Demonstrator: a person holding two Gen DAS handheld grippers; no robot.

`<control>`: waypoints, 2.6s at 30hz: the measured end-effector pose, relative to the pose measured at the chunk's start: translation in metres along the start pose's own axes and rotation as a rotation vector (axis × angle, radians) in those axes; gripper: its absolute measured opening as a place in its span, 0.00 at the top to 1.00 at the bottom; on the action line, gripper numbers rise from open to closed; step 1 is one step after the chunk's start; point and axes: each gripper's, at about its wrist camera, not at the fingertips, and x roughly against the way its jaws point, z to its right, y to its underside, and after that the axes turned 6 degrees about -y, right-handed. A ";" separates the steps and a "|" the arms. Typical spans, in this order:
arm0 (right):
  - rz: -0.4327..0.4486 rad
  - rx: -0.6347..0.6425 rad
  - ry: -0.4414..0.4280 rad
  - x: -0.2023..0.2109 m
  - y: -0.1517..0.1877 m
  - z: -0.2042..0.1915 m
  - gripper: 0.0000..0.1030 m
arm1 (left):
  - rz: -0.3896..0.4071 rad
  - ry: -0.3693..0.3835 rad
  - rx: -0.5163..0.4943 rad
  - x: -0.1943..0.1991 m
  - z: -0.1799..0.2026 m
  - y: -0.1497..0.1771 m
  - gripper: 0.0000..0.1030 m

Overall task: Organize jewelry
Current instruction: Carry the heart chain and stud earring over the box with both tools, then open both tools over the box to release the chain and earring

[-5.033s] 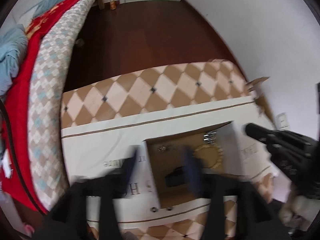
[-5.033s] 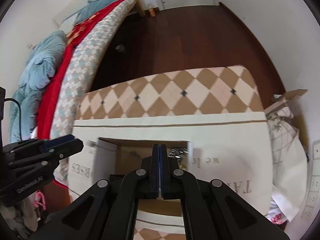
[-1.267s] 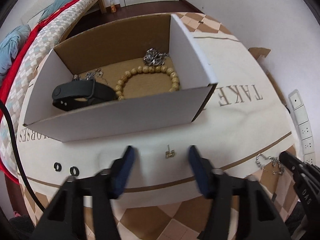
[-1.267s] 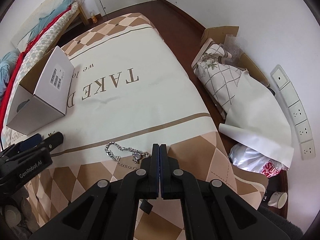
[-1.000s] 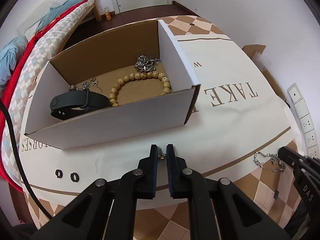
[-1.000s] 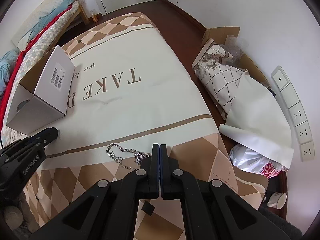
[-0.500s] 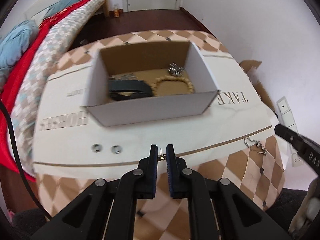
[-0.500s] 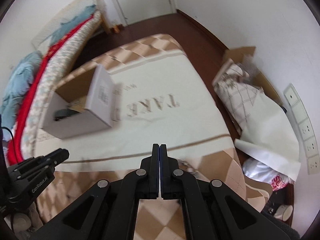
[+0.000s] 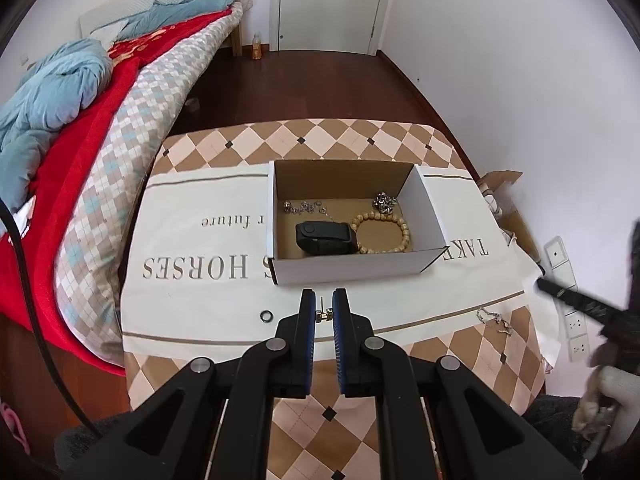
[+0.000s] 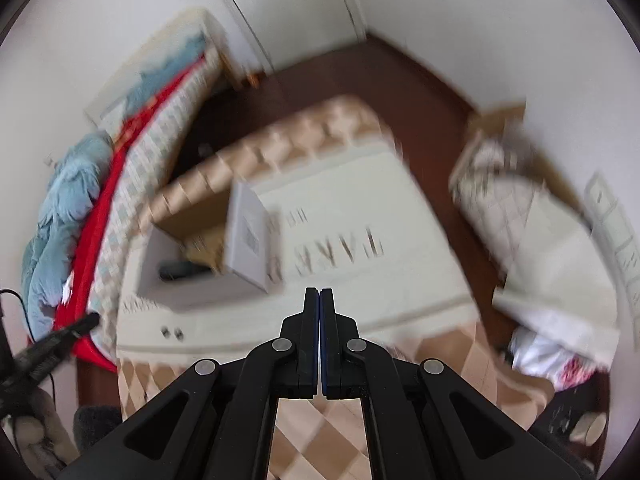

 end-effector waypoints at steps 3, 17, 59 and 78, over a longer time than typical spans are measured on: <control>-0.078 -0.017 0.082 -0.028 0.015 0.029 0.94 | -0.019 0.011 0.001 -0.005 0.004 0.006 0.94; -0.093 0.179 0.296 -0.055 0.050 0.017 0.95 | -0.037 0.019 -0.020 -0.010 0.014 0.011 0.94; -0.047 0.299 -0.169 -0.055 -0.082 -0.172 0.95 | -0.229 0.098 -0.055 -0.090 -0.020 -0.123 0.93; -0.129 0.342 0.129 -0.081 -0.068 -0.165 0.00 | -0.133 -0.144 0.018 -0.066 -0.055 -0.107 0.01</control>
